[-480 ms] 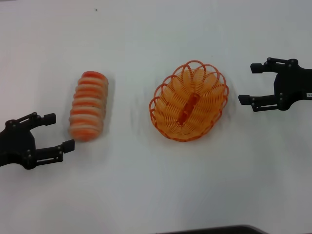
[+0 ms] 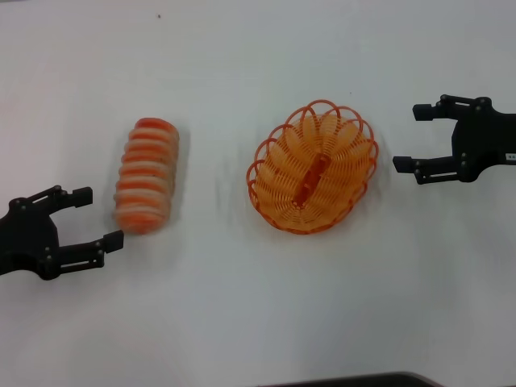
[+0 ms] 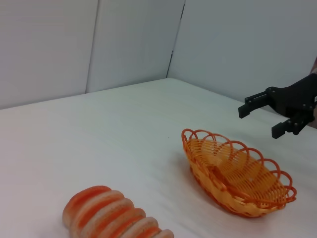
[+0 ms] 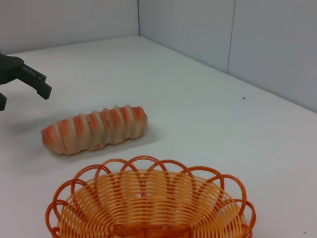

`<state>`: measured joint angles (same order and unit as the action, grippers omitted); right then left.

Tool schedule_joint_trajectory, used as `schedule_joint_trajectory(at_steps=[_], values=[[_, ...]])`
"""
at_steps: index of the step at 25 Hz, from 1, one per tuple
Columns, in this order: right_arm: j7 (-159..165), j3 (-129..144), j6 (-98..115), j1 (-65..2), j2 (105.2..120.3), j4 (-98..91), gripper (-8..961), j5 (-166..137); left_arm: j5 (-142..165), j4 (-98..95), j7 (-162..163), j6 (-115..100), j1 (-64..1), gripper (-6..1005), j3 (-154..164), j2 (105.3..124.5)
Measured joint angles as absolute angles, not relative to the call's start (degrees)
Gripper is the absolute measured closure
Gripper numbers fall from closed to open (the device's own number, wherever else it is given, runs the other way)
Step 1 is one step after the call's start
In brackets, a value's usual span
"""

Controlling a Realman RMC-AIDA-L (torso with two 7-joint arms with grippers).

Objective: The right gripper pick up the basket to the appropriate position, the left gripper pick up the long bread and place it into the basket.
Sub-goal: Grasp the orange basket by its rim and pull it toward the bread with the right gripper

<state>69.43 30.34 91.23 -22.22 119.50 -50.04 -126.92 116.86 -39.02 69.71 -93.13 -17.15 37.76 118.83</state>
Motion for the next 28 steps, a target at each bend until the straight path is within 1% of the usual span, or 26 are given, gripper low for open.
schedule_joint_trajectory(at_steps=[4, 9, 14, 18, 21, 26, 28], values=[[72.28, 29.84, 91.32, -22.38, 119.51, -50.05, 13, -126.5, 116.8, -39.11, 69.81, -93.21, -17.23, 84, 37.72, 118.88], [89.5, 29.89, 92.95, -24.84, 118.72, -52.3, 13, -125.95, 116.74, -39.12, 69.9, -93.13, -17.3, 84, 37.7, 119.08], [109.14, 30.31, 95.09, -29.57, 117.72, -56.32, 14, -128.47, 116.71, -39.11, 69.92, -93.16, -17.34, 84, 37.7, 119.17], [121.64, 30.76, 95.73, -35.61, 117.14, -58.46, 14, -135.71, 116.71, -39.34, 70.03, -93.44, -17.39, 85, 37.7, 119.2], [125.95, 32.27, 95.16, -39.94, 117.46, -59.99, 14, -142.84, 116.71, -39.61, 70.05, -93.5, -17.45, 85, 37.71, 119.27], [129.11, 38.77, 92.36, -45.33, 119.17, -60.7, 15, -151.45, 116.71, -39.64, 70.11, -93.52, -17.57, 85, 37.7, 119.29], [130.2, 42.54, 90.51, -46.23, 119.52, -60.11, 15, -153.08, 116.71, -39.64, 70.12, -93.52, -17.58, 85, 37.71, 119.32]])
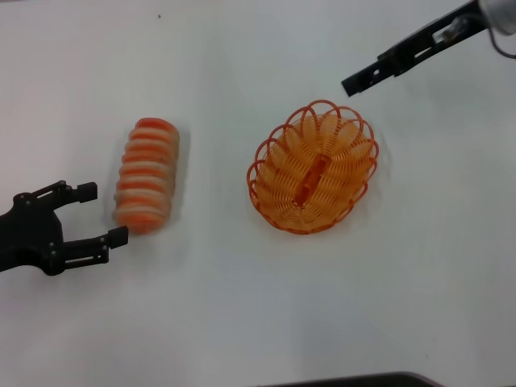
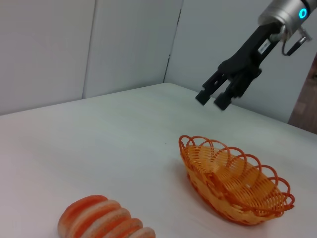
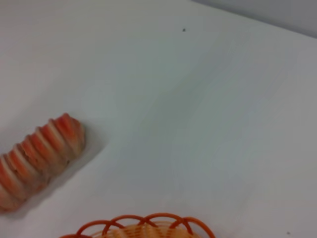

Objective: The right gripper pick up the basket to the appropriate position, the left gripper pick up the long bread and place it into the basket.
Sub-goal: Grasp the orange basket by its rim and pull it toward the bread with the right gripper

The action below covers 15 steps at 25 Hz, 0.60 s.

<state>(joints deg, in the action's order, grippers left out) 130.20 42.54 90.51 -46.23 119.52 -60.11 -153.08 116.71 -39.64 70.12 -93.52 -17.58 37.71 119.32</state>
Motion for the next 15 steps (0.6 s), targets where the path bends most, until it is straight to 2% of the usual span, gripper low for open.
schedule_joint_trajectory(at_steps=[15], values=[[132.55, 63.77, 78.66, -46.77, 119.88, -52.07, 65, -154.16, 116.72, -39.28, 70.04, -93.19, -17.67, 85, 37.71, 119.45]])
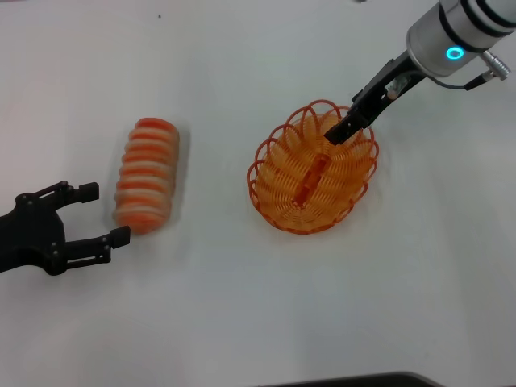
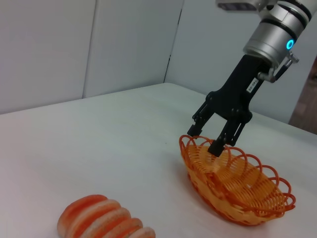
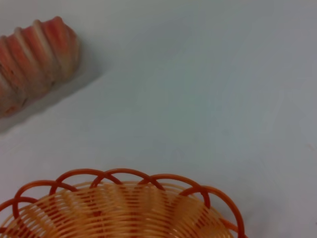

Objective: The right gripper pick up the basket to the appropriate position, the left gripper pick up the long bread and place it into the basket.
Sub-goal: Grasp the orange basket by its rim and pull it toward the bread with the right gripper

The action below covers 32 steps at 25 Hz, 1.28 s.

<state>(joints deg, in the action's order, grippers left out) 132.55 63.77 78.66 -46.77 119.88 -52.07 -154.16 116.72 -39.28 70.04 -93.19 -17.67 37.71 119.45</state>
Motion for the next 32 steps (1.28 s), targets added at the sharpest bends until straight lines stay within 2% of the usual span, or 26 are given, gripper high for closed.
schedule_joint_trajectory(at_steps=[9, 28, 32], values=[[133.56, 65.43, 76.18, -47.59, 119.88, -49.91, 71, -154.0, 116.72, -39.29, 70.05, -93.03, -17.71, 84, 37.7, 119.52], [134.01, 69.24, 74.98, -47.59, 119.88, -49.78, 487, -154.33, 116.72, -39.59, 70.11, -93.42, -18.08, 85, 37.02, 119.62], [134.18, 69.24, 74.93, -47.65, 119.88, -49.49, 650, -154.33, 116.72, -39.64, 70.11, -93.5, -18.1, 85, 36.9, 119.62]])
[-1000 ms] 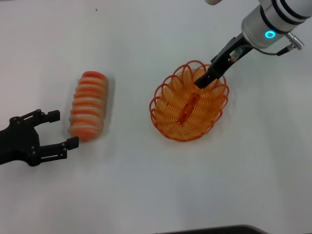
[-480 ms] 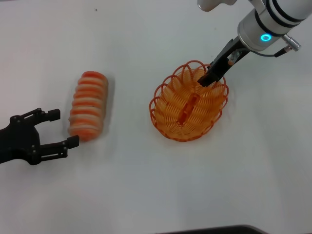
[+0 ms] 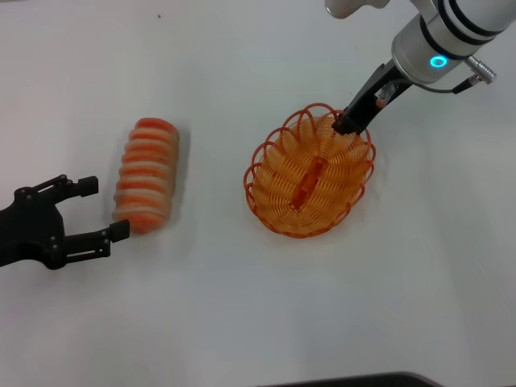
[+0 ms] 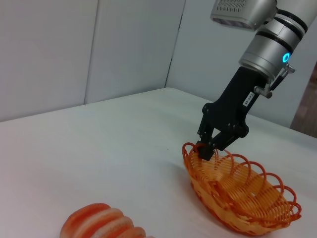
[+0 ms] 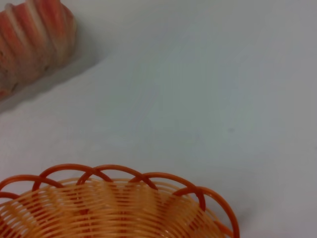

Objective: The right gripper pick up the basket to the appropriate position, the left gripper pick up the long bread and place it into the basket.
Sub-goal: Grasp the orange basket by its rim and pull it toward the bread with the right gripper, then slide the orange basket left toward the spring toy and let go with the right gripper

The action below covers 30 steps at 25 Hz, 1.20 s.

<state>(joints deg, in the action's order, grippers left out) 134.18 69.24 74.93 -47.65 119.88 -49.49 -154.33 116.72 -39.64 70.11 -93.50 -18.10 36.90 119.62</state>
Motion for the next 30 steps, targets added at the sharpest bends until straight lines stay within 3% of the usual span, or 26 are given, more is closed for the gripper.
schedule_joint_trajectory(at_steps=[2, 7, 12, 19, 25, 30], values=[[134.29, 68.89, 74.92, -47.62, 119.82, -49.2, 731, -154.25, 116.72, -39.64, 70.09, -93.52, -18.11, 85, 36.89, 119.63], [135.11, 62.2, 77.34, -47.39, 119.51, -49.14, 818, -152.97, 116.72, -39.64, 70.02, -93.53, -18.26, 85, 36.87, 119.74], [134.69, 53.3, 82.88, -46.08, 118.47, -49.63, 835, -148.96, 116.72, -39.64, 69.89, -93.53, -18.38, 85, 36.82, 119.79], [134.02, 43.15, 89.32, -42.66, 115.66, -48.73, 875, -142.26, 116.71, -39.66, 69.8, -93.51, -18.45, 84, 36.79, 119.71], [137.2, 36.79, 90.77, -40.8, 114.46, -46.08, 879, -140.23, 116.71, -39.78, 69.7, -93.51, -18.53, 85, 36.73, 119.76], [142.84, 34.61, 89.77, -40.09, 114.33, -44.05, 880, -140.16, 116.78, -40.8, 69.7, -93.15, -18.54, 85, 36.73, 119.79]])
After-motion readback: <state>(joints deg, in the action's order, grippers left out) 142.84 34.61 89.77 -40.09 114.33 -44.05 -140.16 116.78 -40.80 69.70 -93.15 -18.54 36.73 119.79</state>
